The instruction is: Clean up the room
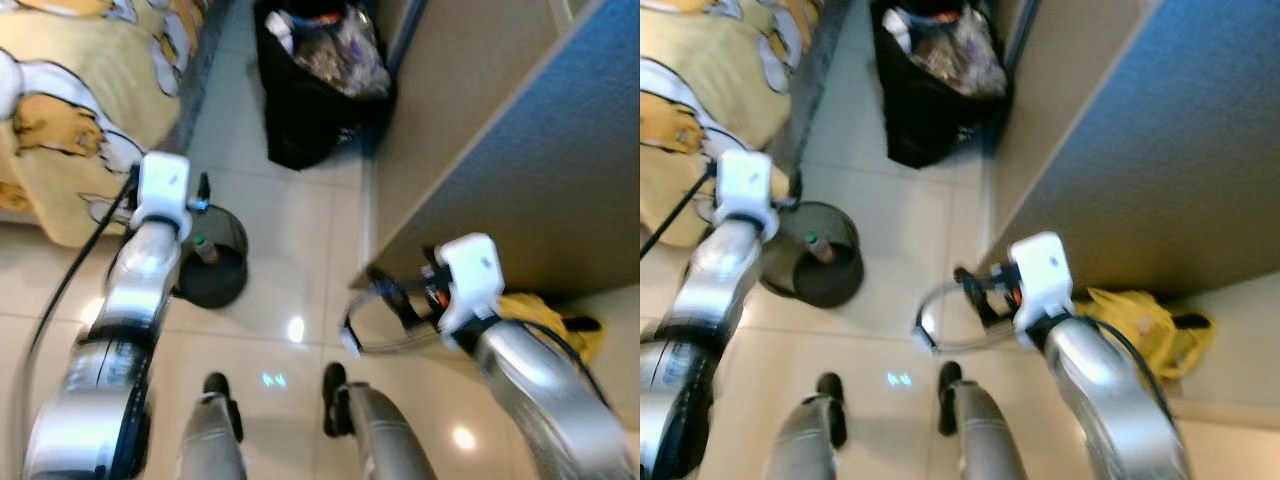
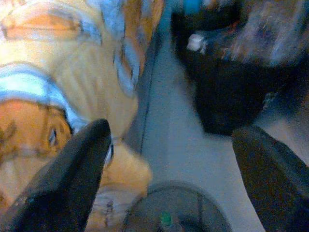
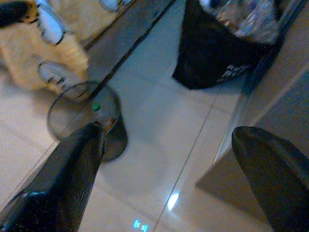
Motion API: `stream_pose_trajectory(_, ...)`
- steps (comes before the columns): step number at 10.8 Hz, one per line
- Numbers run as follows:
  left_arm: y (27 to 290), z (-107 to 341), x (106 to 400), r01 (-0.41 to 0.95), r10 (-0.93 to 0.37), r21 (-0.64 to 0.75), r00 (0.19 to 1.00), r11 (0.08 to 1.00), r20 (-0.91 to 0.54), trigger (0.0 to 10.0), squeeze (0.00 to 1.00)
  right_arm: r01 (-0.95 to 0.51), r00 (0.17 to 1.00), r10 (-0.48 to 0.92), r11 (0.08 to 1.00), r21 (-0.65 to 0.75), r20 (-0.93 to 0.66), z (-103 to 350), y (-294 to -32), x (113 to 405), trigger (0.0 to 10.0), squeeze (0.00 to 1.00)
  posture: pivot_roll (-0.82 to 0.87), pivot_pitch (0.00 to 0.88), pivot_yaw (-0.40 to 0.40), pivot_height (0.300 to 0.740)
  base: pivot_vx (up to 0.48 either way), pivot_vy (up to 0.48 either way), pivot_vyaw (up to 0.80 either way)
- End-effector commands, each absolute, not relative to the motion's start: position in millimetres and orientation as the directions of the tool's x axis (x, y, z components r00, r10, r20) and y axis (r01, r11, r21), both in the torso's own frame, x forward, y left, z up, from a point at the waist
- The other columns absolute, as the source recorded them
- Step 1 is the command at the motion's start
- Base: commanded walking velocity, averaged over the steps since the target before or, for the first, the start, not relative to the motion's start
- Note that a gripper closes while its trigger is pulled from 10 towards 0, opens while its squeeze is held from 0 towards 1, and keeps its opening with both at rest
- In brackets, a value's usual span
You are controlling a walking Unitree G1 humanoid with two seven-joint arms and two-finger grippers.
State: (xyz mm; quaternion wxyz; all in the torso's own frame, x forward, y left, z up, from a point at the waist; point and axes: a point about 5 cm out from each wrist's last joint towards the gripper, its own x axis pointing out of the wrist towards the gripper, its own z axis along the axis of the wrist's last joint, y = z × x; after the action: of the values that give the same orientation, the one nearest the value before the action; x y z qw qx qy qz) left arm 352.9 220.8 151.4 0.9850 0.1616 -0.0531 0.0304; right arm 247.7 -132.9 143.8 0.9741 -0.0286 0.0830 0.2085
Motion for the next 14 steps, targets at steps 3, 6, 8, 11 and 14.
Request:
stream_pose_trajectory(3,186.5,153.7,302.8,0.060,-0.111,0.255,0.976,0.965,0.190,10.0,0.00,-0.316,0.941,0.312,0.949,-0.012,-0.133,131.6,-137.2,265.9,10.0,0.00,-0.12,0.073,-0.043,0.740,0.000,0.000,0.00)
stream_pose_trajectory(6,166.4,146.0,273.5,0.083,-0.110,0.141,0.974,0.986,0.197,10.0,0.00,-0.332,0.939,0.327,0.943,-0.026,-0.107,125.1,-141.1,283.1,10.0,0.00,-0.09,0.000,-0.057,0.740,-0.091,0.090,0.00)
stream_pose_trajectory(8,163.4,148.1,280.5,0.098,-0.121,0.142,0.979,0.985,0.166,10.0,0.00,-0.338,0.939,0.335,0.941,-0.019,-0.076,125.8,-139.2,297.0,10.0,0.00,-0.10,0.000,-0.045,0.740,-0.341,0.341,0.38)
stream_pose_trajectory(11,176.9,139.6,295.1,0.082,-0.100,0.171,0.990,0.982,0.104,10.0,0.00,-0.296,0.954,0.292,0.954,-0.044,-0.073,121.1,-144.3,302.1,10.0,0.00,-0.12,0.000,-0.036,0.740,-0.235,0.332,0.24)
stream_pose_trajectory(14,167.0,139.0,303.1,0.103,-0.122,0.197,0.989,0.975,0.087,10.0,0.00,-0.290,0.956,0.286,0.955,-0.059,-0.072,116.9,-144.2,304.5,10.0,0.00,-0.15,0.000,-0.027,0.740,0.000,0.000,-0.53)
